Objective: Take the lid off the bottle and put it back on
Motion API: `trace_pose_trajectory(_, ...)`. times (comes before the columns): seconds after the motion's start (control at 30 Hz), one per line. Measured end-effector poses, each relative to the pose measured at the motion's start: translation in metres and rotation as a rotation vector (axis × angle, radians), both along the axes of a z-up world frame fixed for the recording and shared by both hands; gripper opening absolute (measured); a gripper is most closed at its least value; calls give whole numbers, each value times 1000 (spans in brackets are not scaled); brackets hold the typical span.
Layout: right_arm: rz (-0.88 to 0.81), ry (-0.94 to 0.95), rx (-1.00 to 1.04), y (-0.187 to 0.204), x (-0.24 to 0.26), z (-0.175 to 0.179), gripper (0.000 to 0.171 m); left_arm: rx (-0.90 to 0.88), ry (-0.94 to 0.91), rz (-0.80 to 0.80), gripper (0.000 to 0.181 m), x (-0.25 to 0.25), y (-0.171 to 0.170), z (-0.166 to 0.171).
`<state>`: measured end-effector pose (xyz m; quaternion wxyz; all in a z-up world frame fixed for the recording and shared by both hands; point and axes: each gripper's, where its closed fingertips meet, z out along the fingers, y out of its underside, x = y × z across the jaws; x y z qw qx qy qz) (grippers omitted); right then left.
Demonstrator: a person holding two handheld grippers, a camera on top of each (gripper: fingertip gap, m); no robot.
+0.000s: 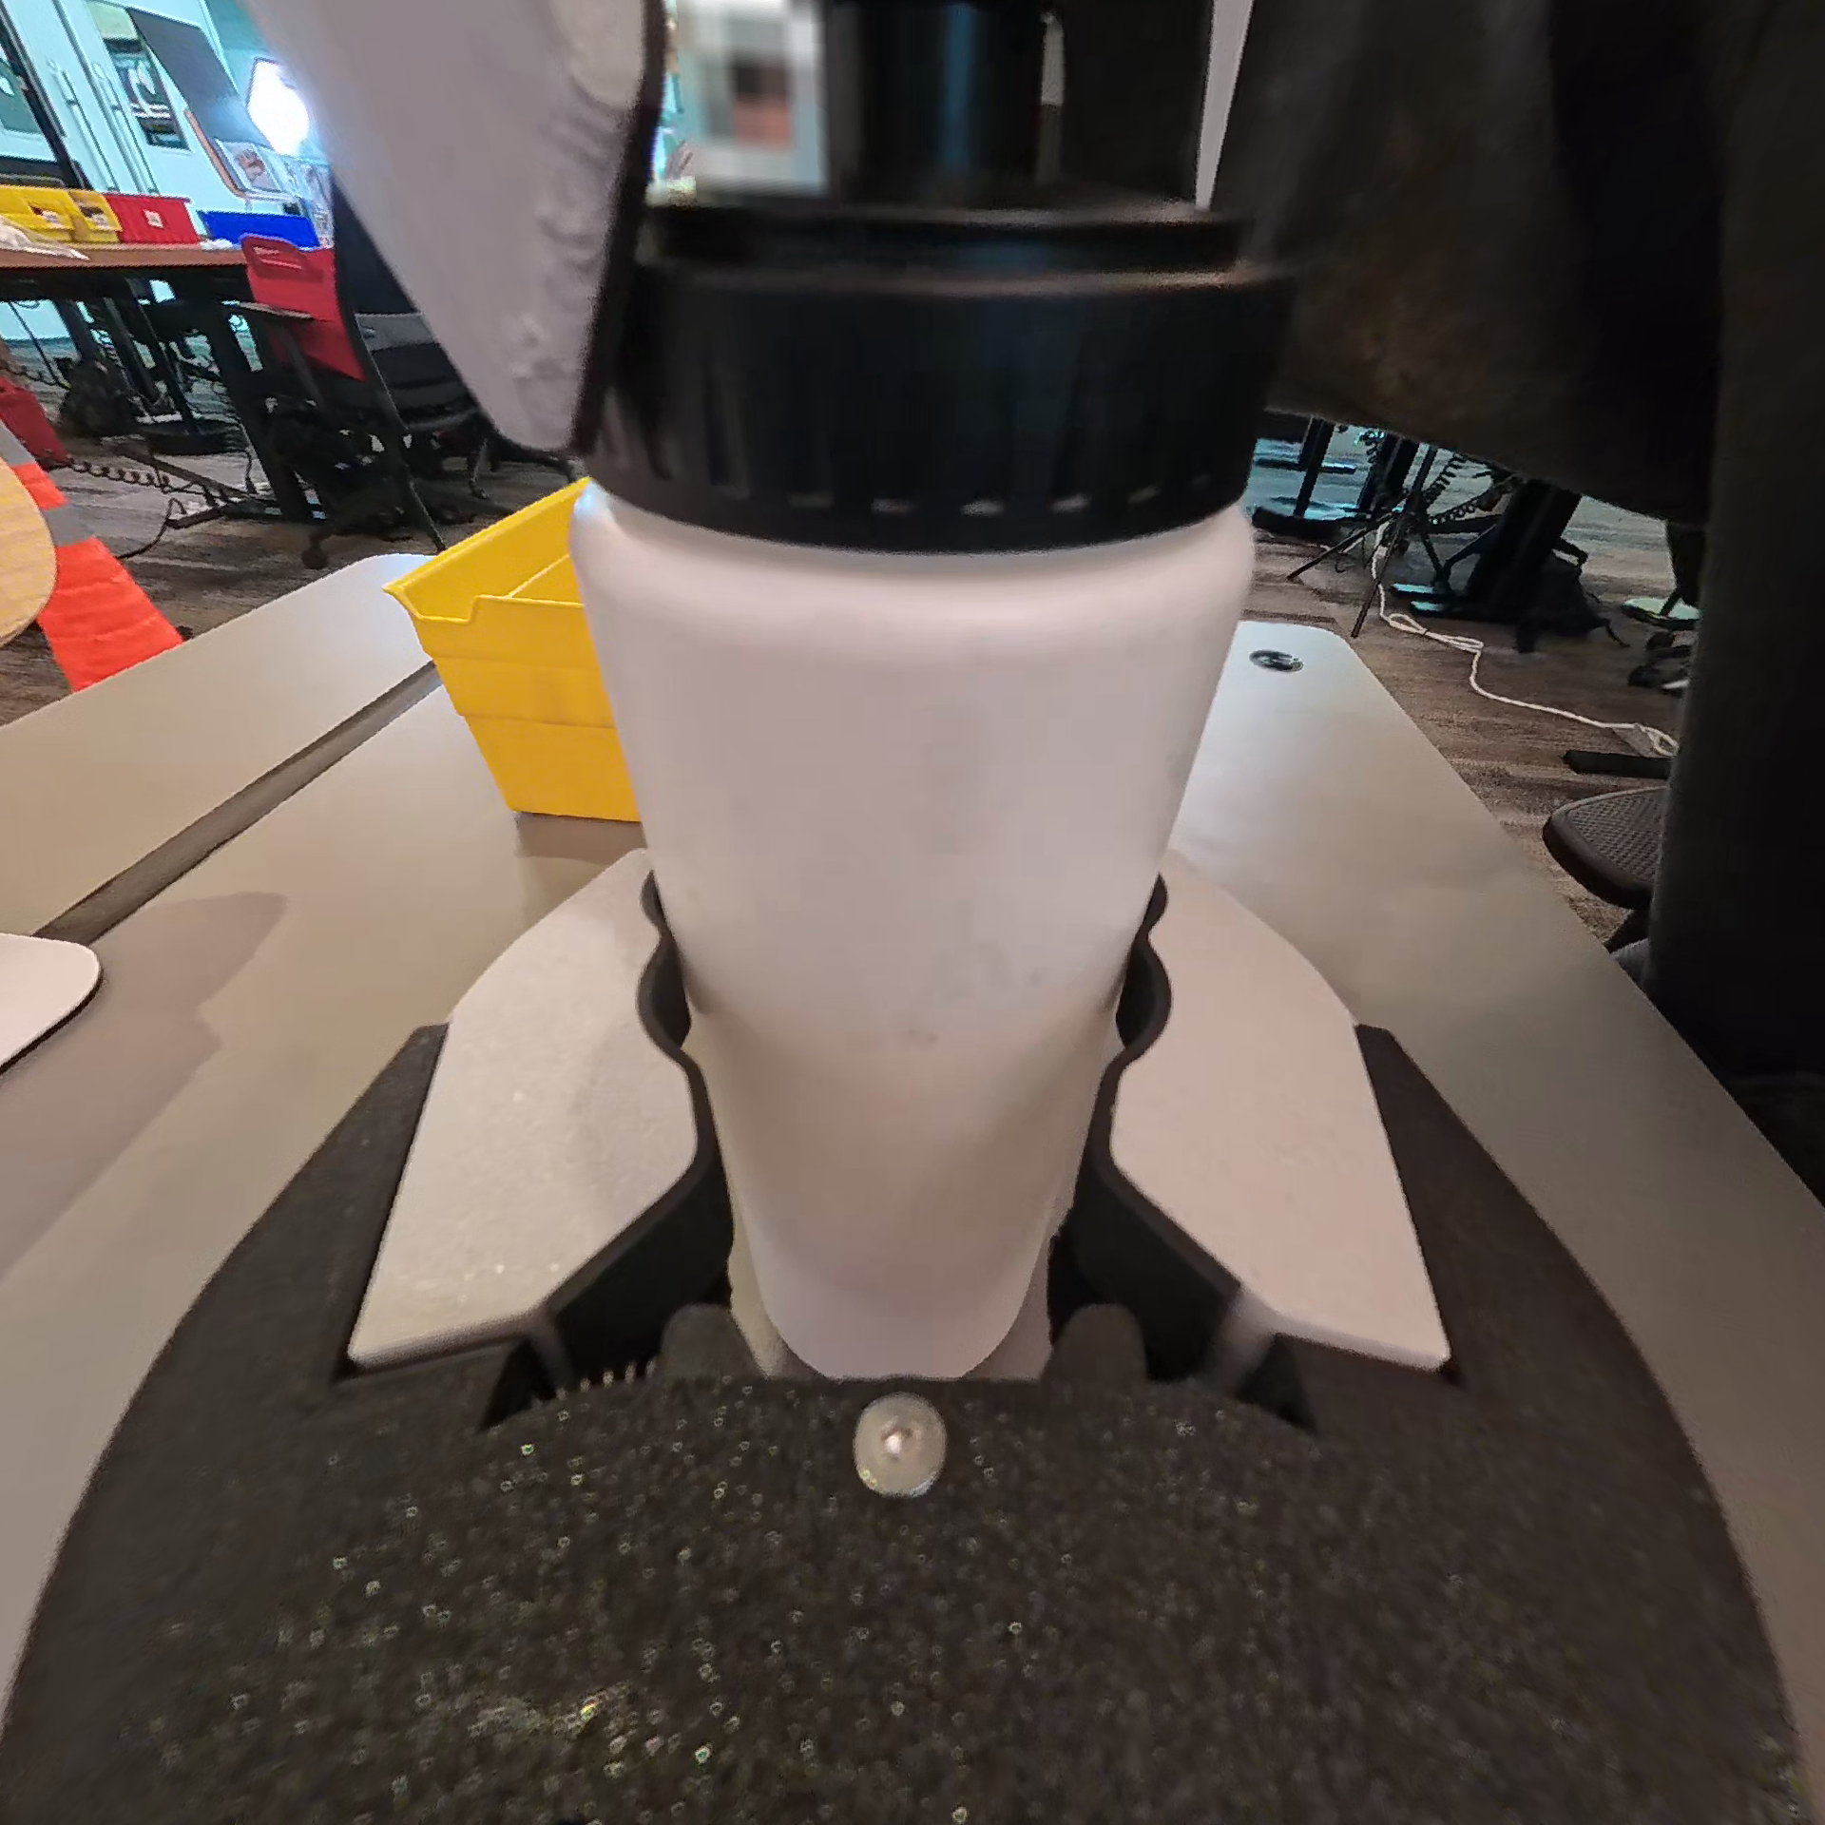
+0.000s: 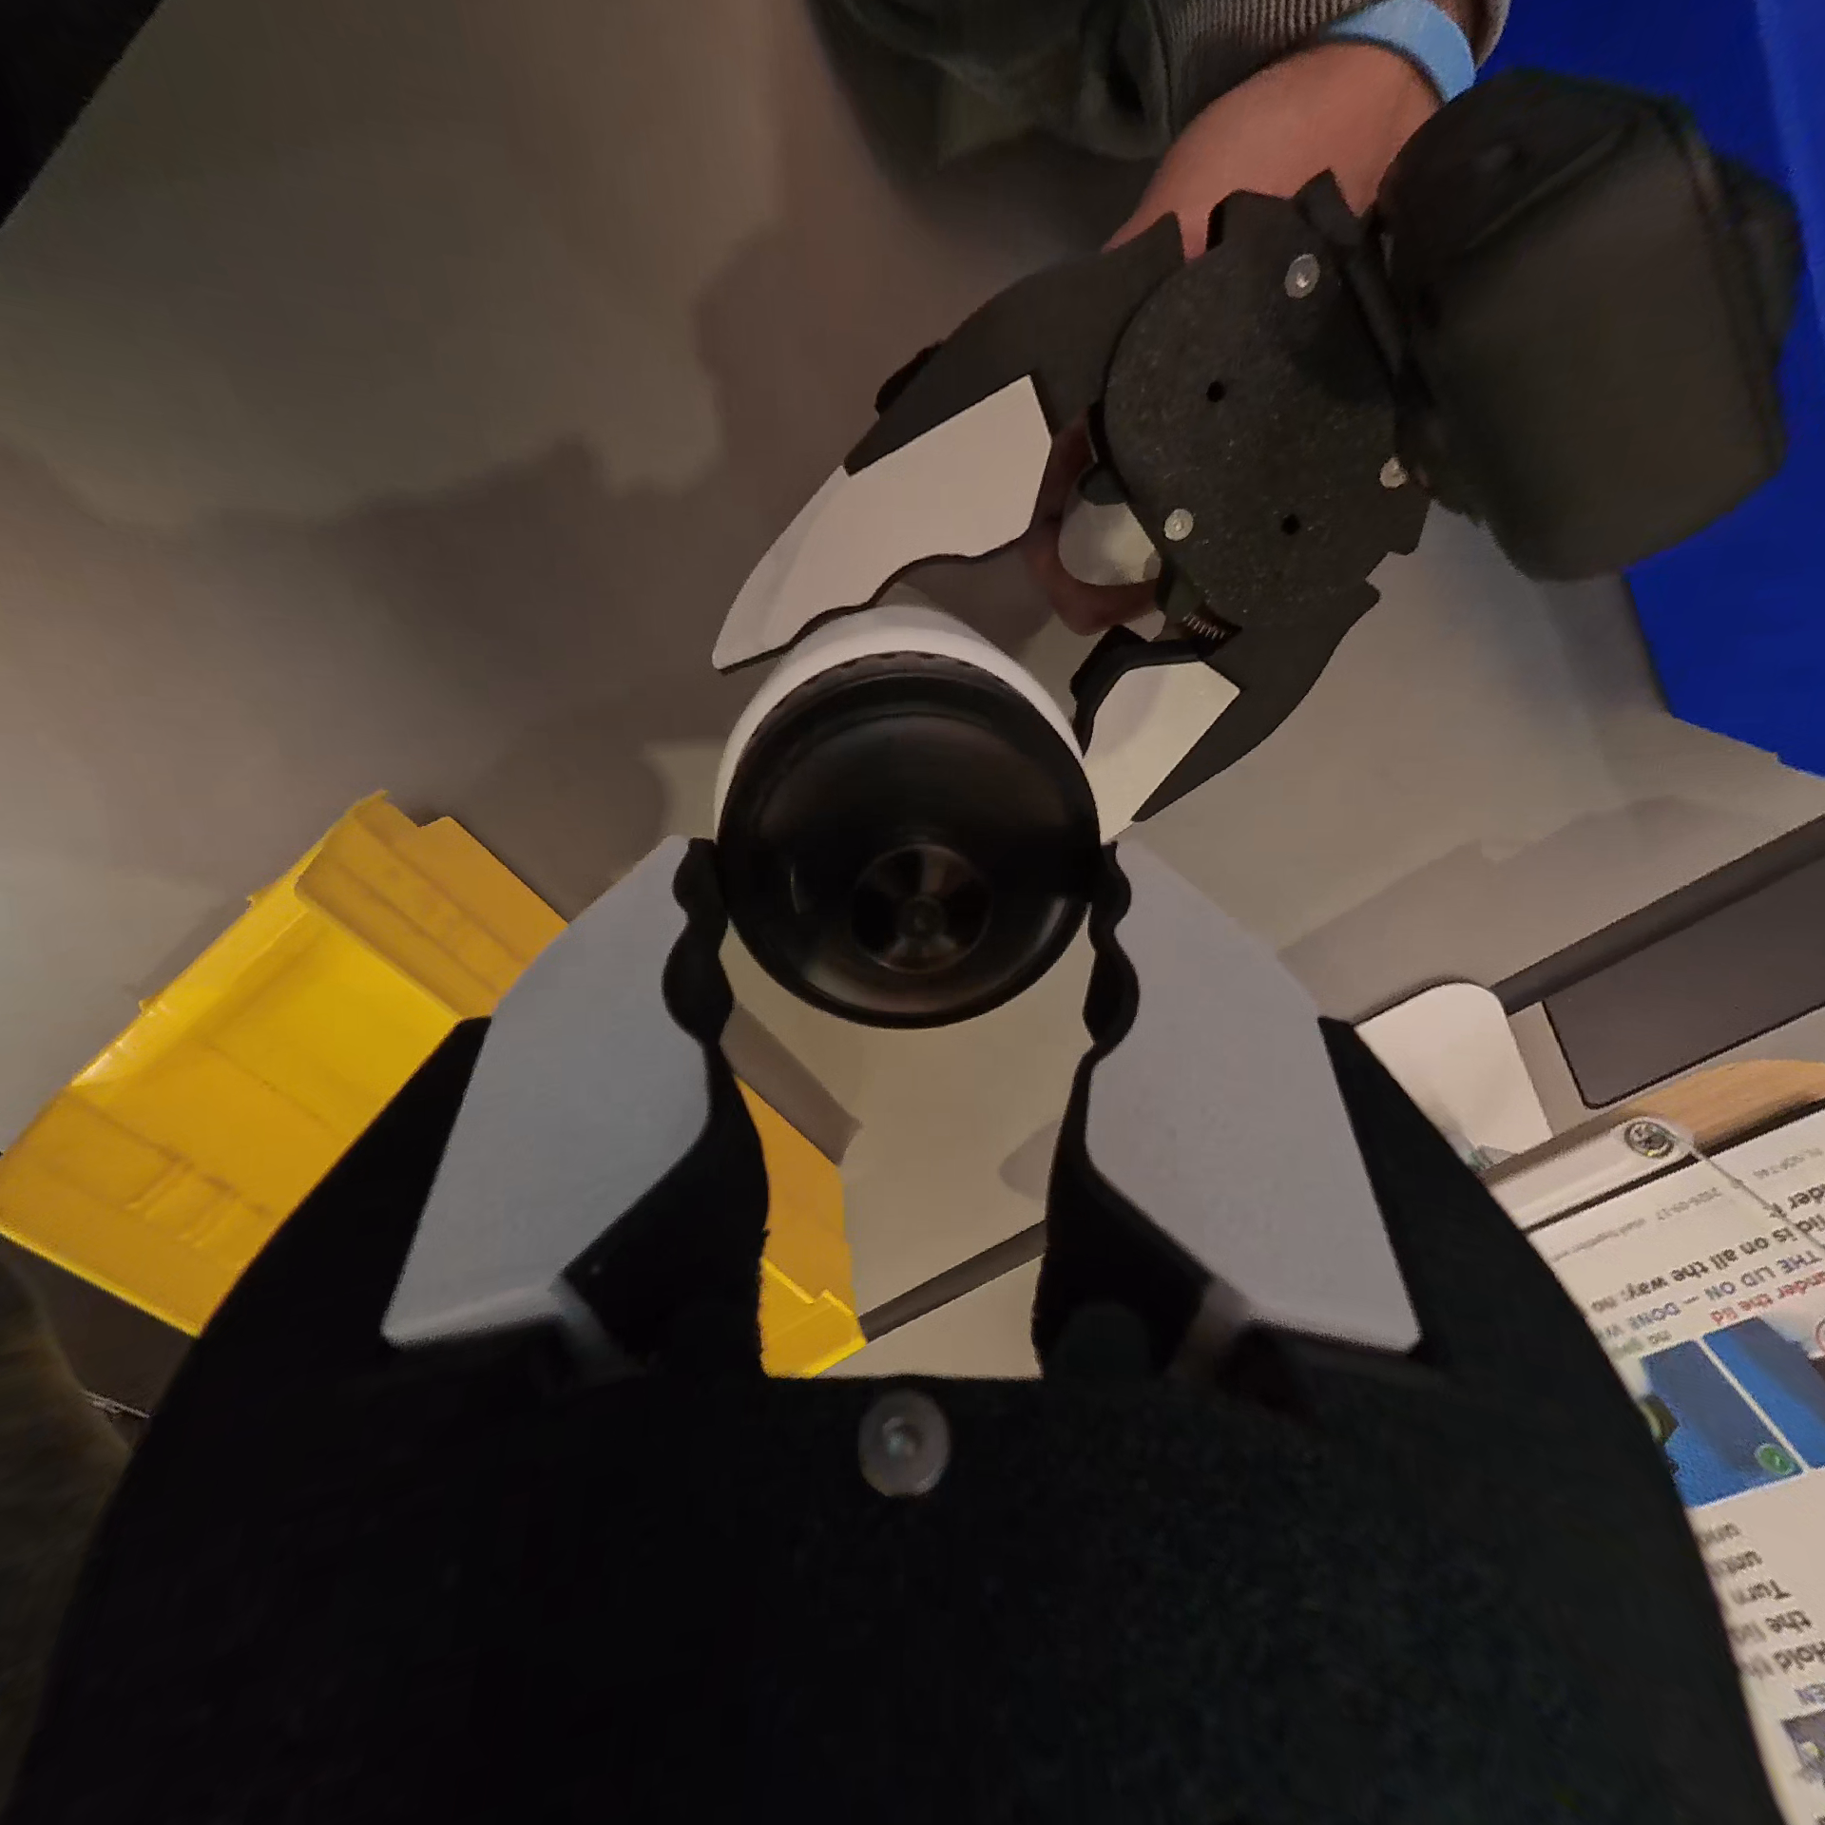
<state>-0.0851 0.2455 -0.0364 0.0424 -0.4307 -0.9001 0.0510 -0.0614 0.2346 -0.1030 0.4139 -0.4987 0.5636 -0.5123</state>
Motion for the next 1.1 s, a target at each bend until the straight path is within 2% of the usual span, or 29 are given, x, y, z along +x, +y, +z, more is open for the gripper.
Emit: trace_pose_trajectory(1.1,-629,38,-39,-6,11,-2,71,-3,-28,29,86,5,-1,-1)
